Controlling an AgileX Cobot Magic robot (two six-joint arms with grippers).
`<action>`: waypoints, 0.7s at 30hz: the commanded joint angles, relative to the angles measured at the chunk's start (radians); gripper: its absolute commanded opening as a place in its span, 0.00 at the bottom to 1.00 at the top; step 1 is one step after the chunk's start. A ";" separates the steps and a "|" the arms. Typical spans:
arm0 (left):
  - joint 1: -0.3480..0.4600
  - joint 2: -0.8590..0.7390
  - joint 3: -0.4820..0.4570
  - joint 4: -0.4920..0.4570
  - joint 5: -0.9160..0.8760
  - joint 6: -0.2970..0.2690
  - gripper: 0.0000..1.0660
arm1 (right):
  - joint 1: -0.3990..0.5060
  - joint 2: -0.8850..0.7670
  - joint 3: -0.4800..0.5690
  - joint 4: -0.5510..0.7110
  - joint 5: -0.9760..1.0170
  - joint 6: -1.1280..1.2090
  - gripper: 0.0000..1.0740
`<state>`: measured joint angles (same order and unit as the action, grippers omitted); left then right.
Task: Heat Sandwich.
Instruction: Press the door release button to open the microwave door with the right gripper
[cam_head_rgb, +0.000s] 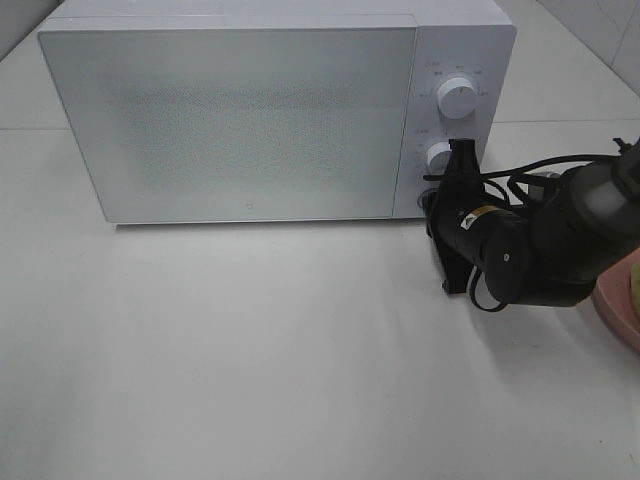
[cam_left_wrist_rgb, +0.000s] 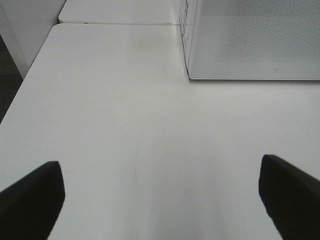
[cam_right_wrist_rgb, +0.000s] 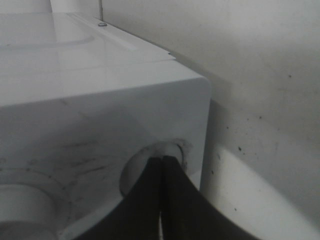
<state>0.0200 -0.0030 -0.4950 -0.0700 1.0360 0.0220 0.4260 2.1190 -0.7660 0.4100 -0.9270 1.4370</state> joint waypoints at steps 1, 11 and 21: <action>0.003 -0.028 0.002 -0.002 -0.008 -0.004 0.95 | -0.006 -0.001 -0.017 0.018 -0.097 -0.025 0.00; 0.003 -0.028 0.002 -0.002 -0.008 -0.004 0.95 | -0.006 0.003 -0.047 0.036 -0.190 -0.043 0.00; 0.003 -0.028 0.002 -0.002 -0.008 -0.004 0.95 | -0.030 0.037 -0.121 0.031 -0.217 -0.051 0.00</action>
<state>0.0200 -0.0030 -0.4950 -0.0700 1.0360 0.0220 0.4280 2.1610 -0.8130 0.4470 -0.9670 1.4100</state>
